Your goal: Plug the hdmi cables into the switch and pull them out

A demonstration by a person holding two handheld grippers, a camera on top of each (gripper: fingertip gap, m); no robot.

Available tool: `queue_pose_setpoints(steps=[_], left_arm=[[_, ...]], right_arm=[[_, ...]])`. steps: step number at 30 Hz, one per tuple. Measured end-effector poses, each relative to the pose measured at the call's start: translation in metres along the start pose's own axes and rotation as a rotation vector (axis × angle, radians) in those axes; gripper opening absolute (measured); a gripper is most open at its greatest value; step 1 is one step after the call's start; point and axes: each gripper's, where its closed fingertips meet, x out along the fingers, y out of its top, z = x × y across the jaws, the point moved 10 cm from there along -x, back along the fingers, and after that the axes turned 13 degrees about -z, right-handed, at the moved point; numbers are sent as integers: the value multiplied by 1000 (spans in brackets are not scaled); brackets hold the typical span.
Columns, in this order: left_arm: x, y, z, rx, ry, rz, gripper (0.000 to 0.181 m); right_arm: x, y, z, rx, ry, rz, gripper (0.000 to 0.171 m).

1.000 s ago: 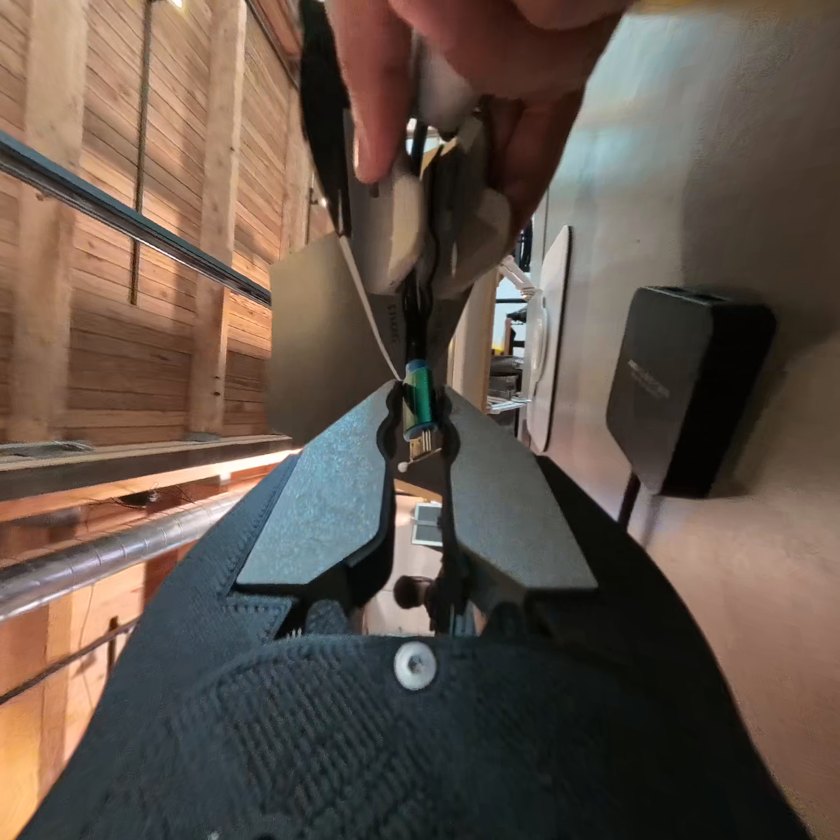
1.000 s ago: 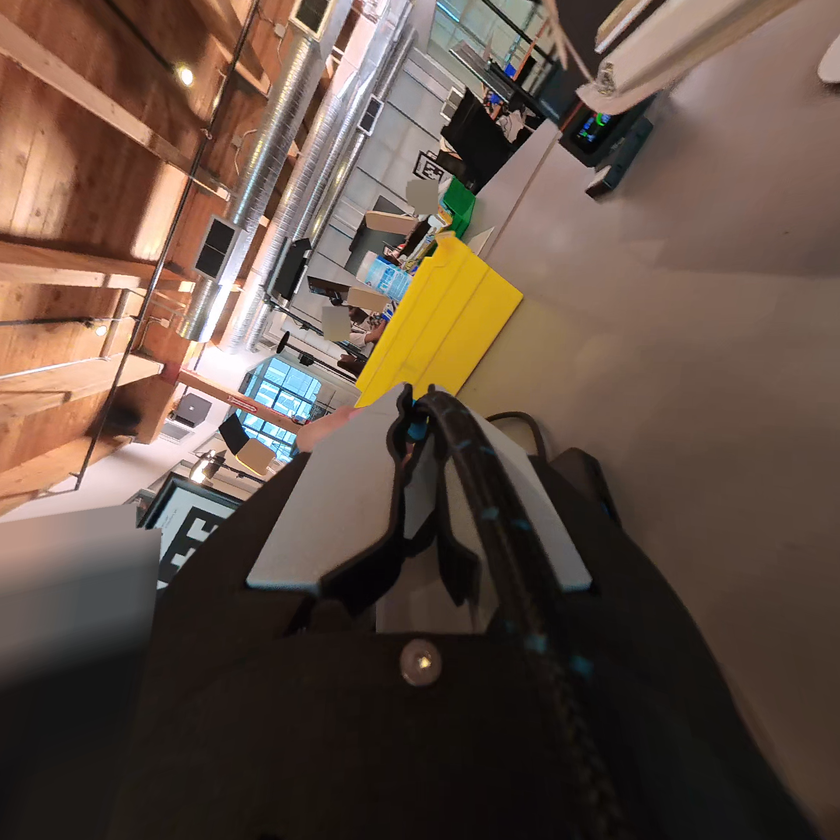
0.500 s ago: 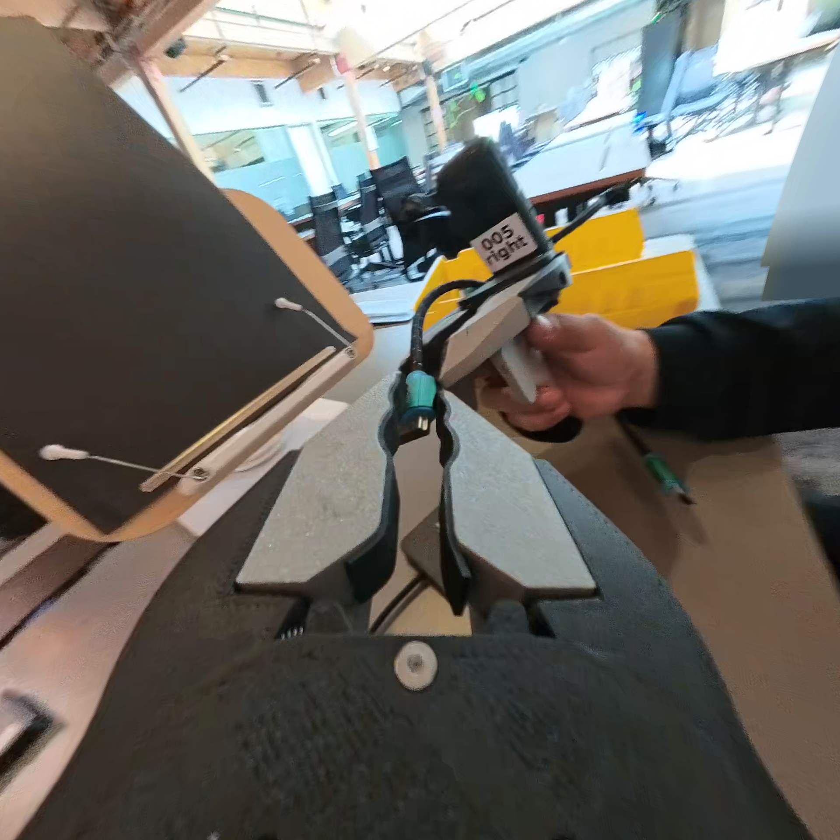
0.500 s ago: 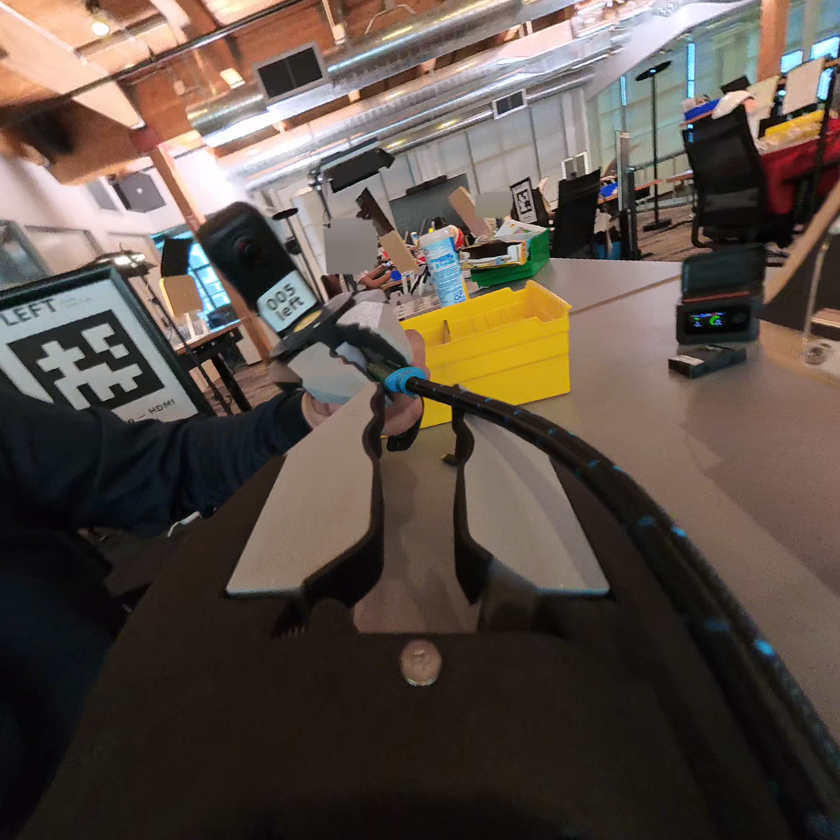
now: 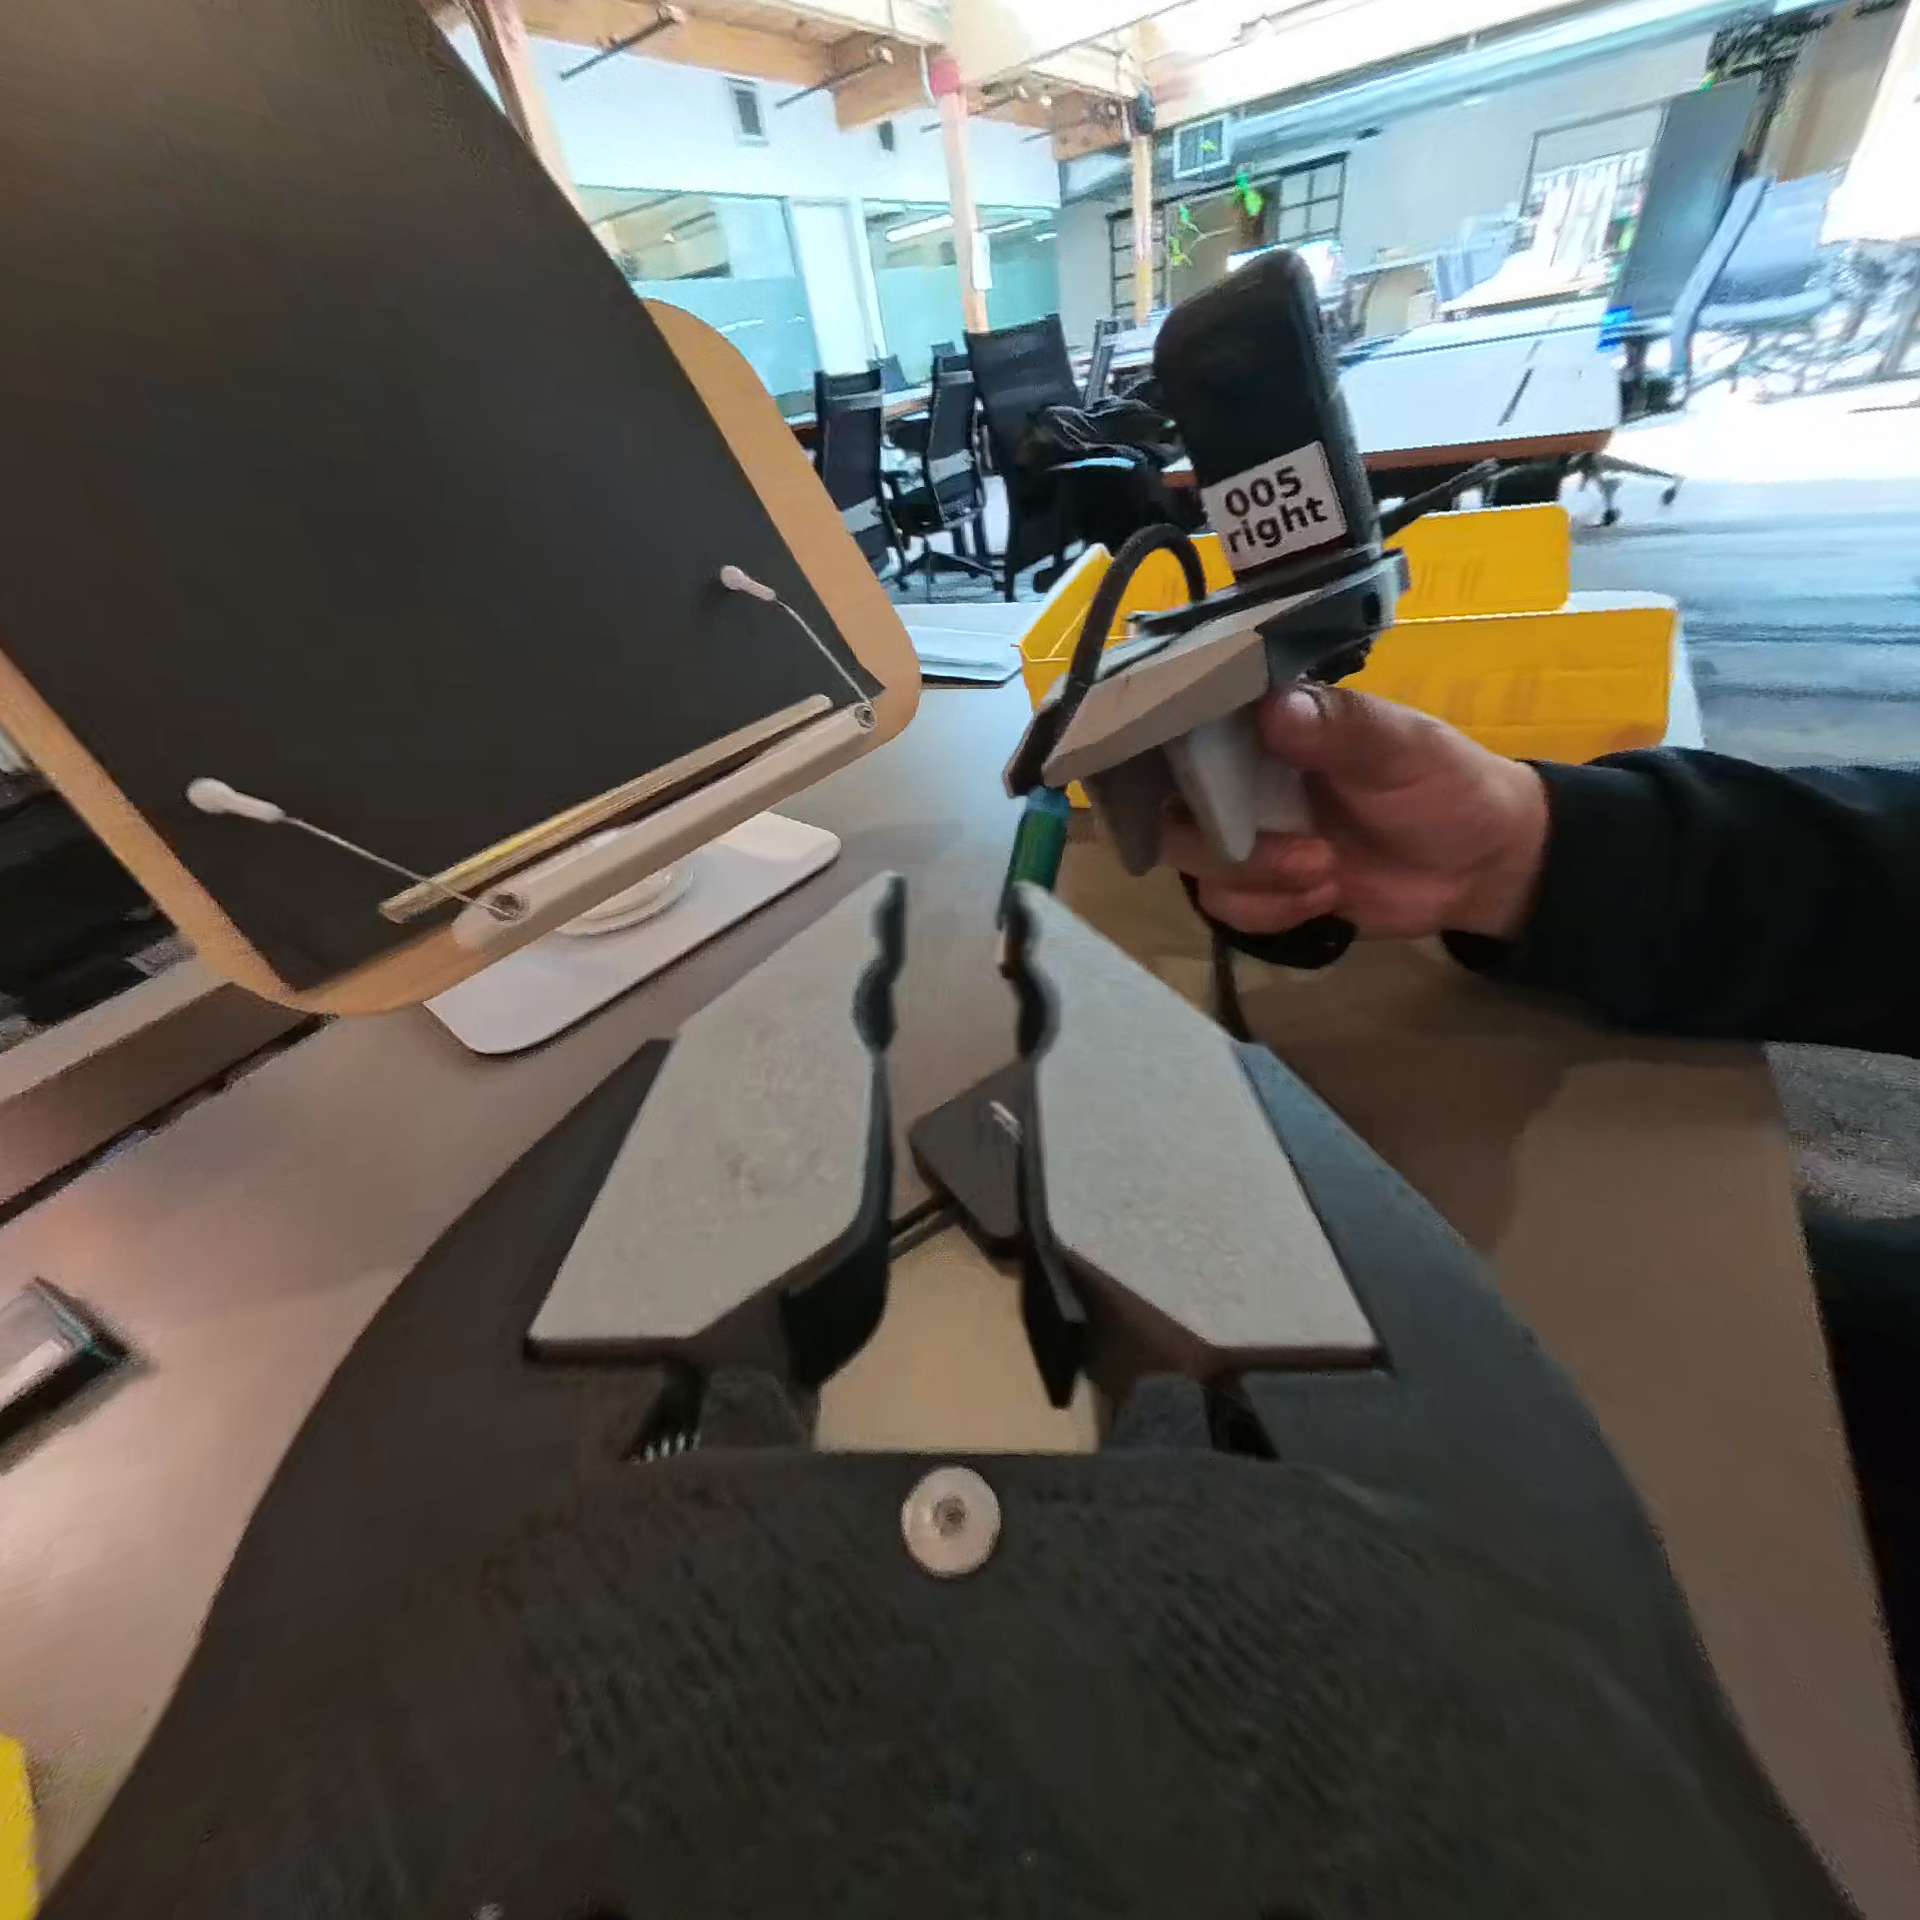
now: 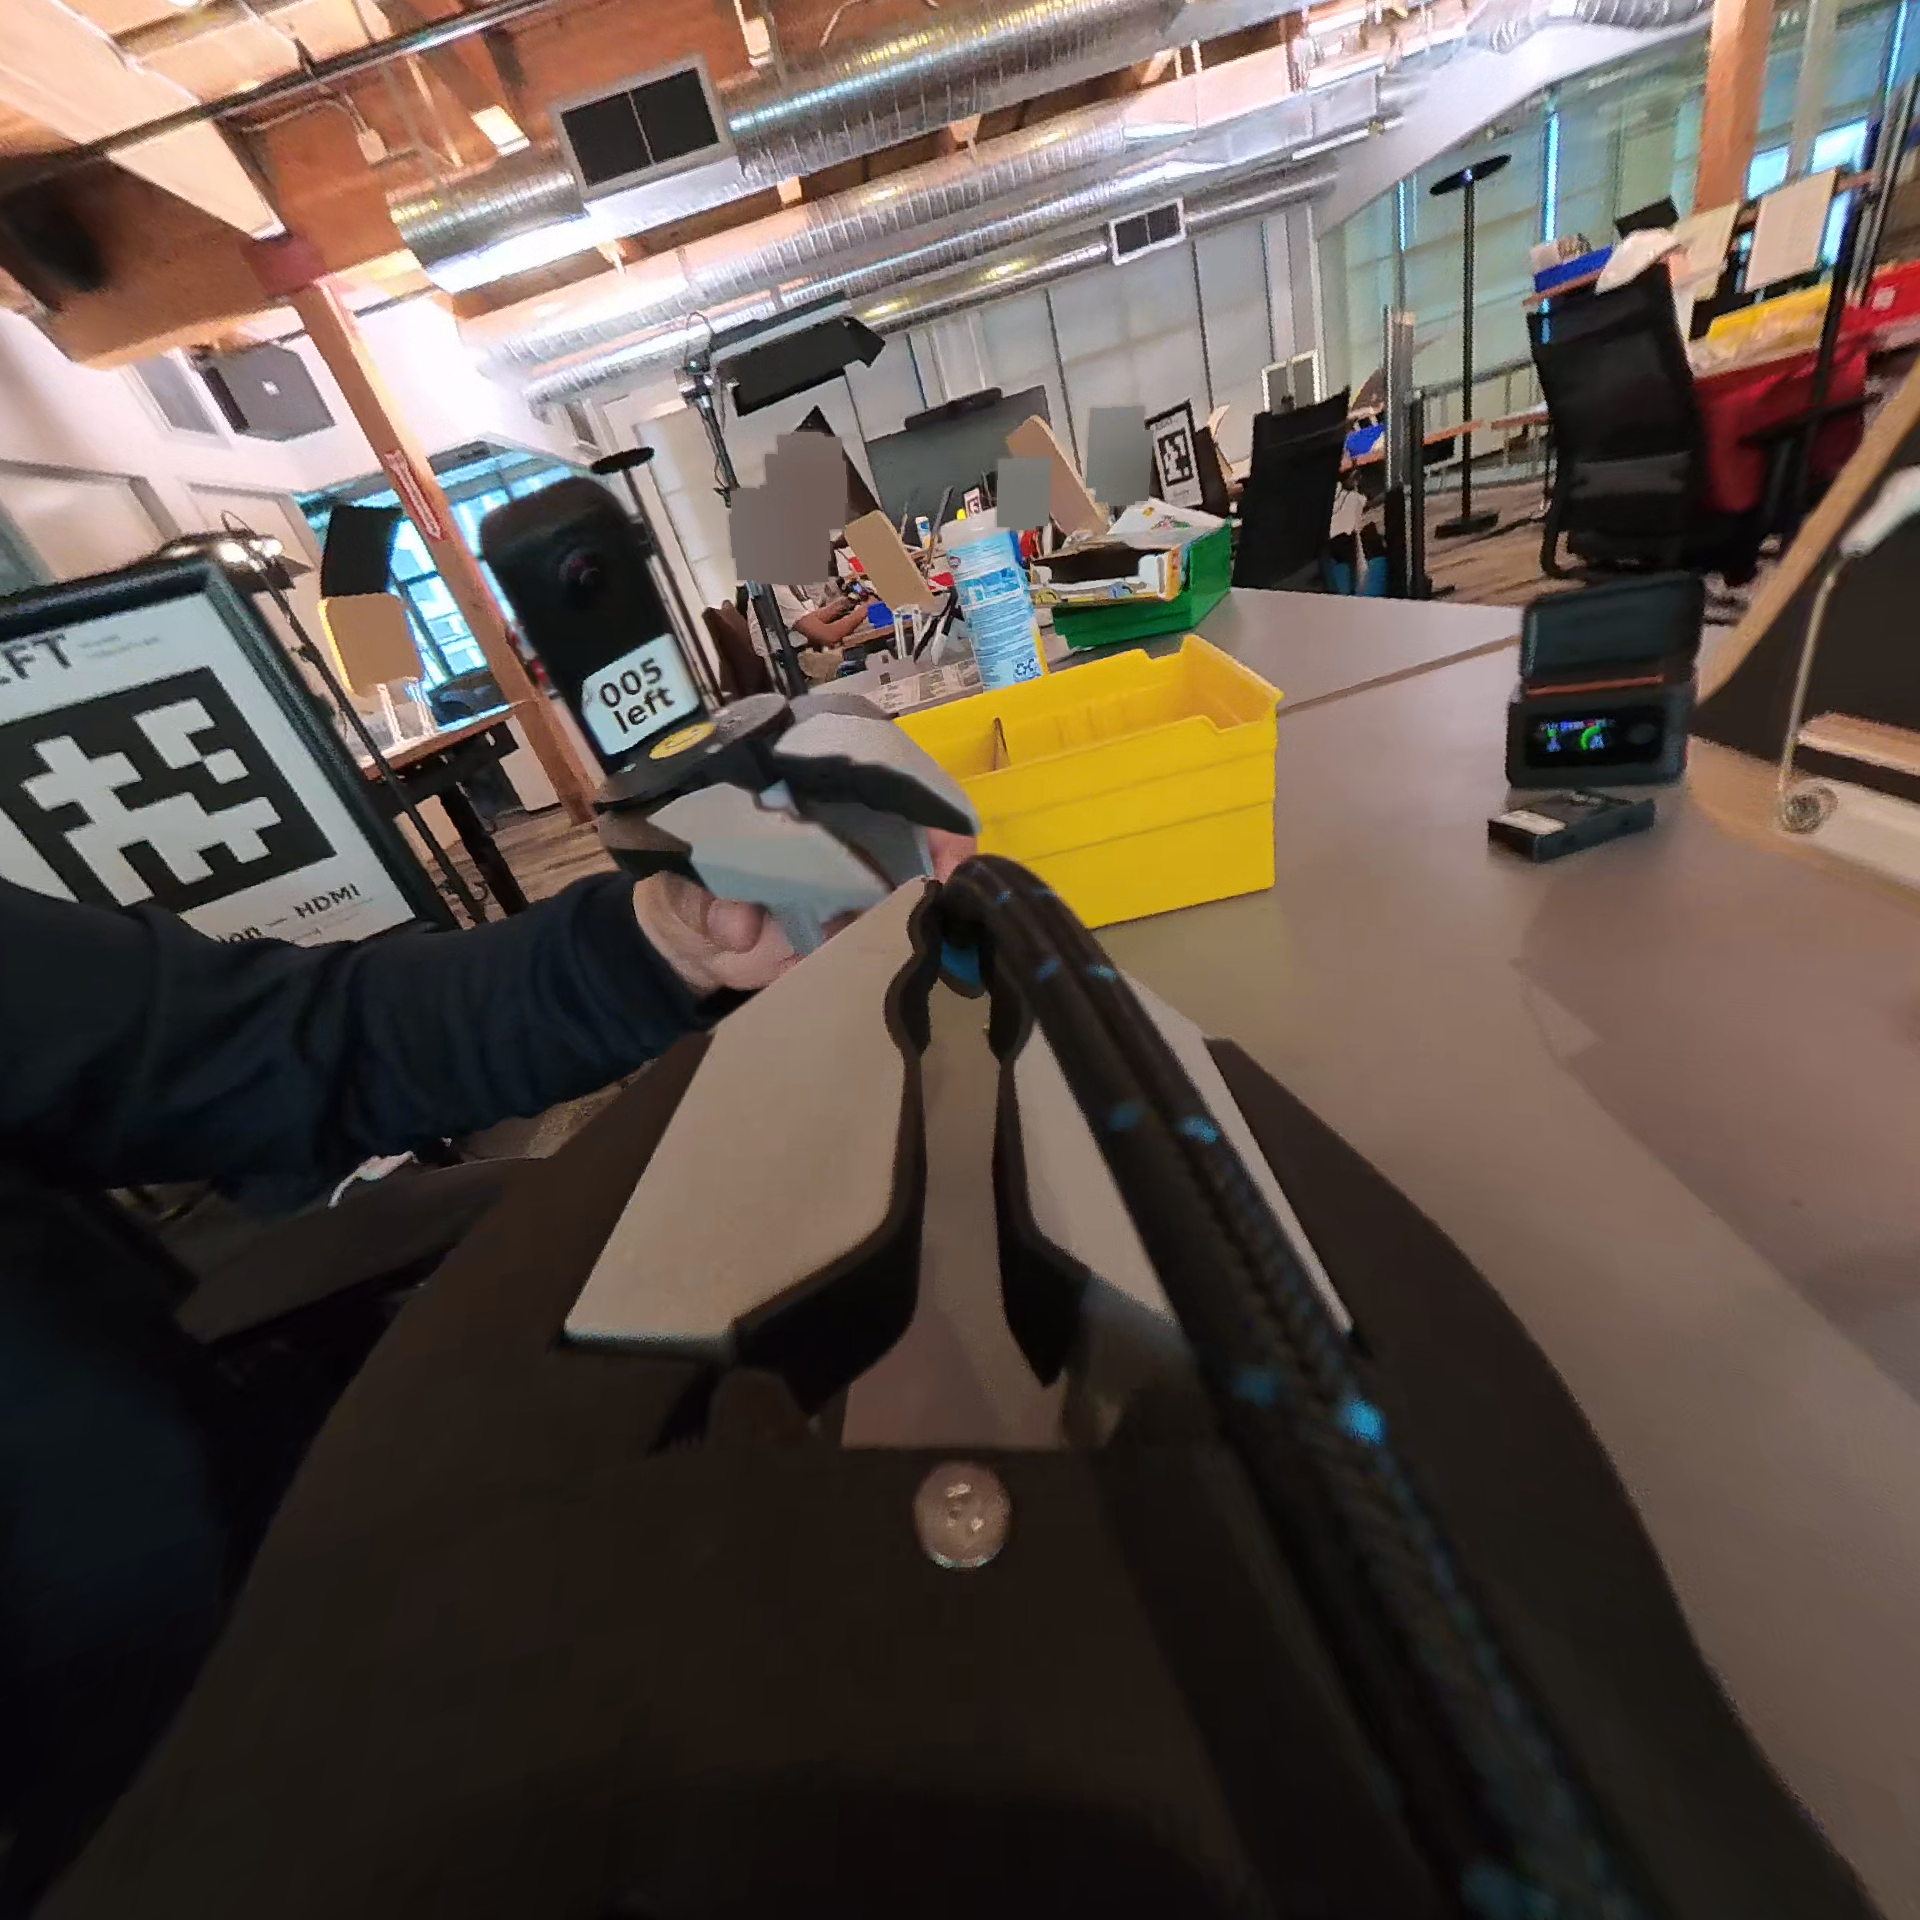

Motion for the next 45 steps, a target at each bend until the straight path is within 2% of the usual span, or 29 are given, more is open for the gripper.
queue_pose_setpoints(steps=[1,2,5,9,13,16,19,20,22,25,27,29,32,34,36,42,45], left_arm=[[1,-2,2,-32,-32,-21,29],[2,-4,4,-61,-73,-56,31],[4,-8,7,-121,-199,-73,30],[-2,-9,19,-338,-655,-46,50],[-3,-7,21,-606,-932,119,38],[5,-10,36,-587,-1021,82,29],[11,-11,51,-531,-1082,51,31],[12,-10,54,-518,-1115,58,18],[15,-9,60,-474,-1145,67,18],[17,-3,61,-386,-983,50,19],[15,2,58,-258,-745,-42,18],[14,6,53,-74,-449,-149,18],[15,13,57,304,-40,-258,18],[19,14,65,599,223,-305,18],[24,10,71,885,430,-344,18],[30,1,69,1317,685,-312,17],[32,-1,65,1460,784,-256,18]], right_arm=[[1,0,-3,-25,8,5,3],[1,1,-7,-46,36,7,3],[3,2,-18,-107,119,-4,5],[-7,7,-40,-267,266,13,5],[-7,9,-59,-386,439,-64,5],[-2,16,-67,-430,470,-121,5],[2,20,-76,-467,502,-221,5],[4,21,-78,-480,489,-257,6],[4,22,-80,-480,509,-291,5],[-4,22,-76,-444,466,-307,3],[-9,18,-67,-393,346,-325,6],[-11,12,-56,-298,189,-324,19],[-8,4,-43,-154,88,-269,28],[-8,3,-36,-67,47,-191,25],[-9,1,-27,81,2,-131,30],[-2,-18,-16,399,-68,20,32],[3,-19,-17,462,10,87,30]])
